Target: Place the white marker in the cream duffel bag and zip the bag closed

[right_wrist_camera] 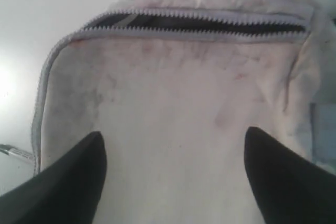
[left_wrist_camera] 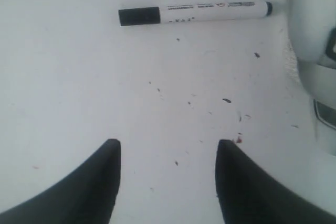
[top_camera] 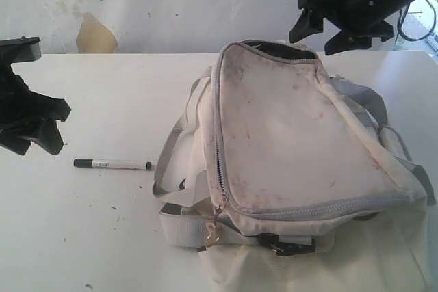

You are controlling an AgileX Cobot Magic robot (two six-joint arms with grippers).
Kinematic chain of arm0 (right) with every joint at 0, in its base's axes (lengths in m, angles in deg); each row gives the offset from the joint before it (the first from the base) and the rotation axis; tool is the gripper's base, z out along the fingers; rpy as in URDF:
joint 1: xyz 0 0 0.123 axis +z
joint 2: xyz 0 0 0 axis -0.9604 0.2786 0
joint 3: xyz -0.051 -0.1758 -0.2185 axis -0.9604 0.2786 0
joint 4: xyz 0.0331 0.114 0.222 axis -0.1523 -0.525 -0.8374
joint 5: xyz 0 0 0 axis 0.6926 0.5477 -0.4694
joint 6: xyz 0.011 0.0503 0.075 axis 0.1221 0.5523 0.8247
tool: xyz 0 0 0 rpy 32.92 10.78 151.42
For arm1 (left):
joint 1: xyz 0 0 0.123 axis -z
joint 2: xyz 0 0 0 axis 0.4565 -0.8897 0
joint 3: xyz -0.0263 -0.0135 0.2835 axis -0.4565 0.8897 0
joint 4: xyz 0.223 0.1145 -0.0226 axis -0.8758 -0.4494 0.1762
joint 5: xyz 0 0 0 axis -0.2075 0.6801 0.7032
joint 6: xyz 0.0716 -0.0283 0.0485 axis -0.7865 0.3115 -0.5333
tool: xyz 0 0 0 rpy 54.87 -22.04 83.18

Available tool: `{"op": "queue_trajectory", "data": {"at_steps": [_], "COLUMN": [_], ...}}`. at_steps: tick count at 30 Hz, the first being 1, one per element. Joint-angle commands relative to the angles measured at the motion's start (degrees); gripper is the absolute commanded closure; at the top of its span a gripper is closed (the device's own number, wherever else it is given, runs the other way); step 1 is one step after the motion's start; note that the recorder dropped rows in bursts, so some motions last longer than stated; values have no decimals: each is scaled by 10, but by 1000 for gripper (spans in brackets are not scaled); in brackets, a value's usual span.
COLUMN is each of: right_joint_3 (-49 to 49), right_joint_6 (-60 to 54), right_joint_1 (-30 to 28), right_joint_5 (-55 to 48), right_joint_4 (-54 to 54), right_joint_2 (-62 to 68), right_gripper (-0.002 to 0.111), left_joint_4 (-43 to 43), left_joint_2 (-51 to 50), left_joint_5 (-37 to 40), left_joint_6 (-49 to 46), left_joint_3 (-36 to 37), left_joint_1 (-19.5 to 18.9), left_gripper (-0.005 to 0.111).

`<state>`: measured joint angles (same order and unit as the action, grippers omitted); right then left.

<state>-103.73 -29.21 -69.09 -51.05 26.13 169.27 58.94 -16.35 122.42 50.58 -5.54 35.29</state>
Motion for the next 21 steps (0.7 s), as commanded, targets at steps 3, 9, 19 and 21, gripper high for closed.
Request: {"op": "queue_trajectory", "data": {"at_steps": [3,9,19,21], "right_joint_3": [-4,-4,-4,-4], "right_joint_6": [80,158,254,254], "right_joint_1": [74,135,210,221], "right_joint_5": [4,51,179,200], "right_joint_4": [91,149,242,263], "right_joint_2": [-9,-10,-8,-3], "right_gripper": [45,45,45,45], "left_joint_4": [-14,-14,-14,-13], "left_joint_2": [7,7,7,7], "left_joint_5": [-34,-48,-66,-69], "left_joint_6": [3,3,3,3], "left_joint_3": [-1,-1,-1,-1], "left_joint_1": [-1,-1,-1,-1], "left_gripper": [50,50,50,50]}}
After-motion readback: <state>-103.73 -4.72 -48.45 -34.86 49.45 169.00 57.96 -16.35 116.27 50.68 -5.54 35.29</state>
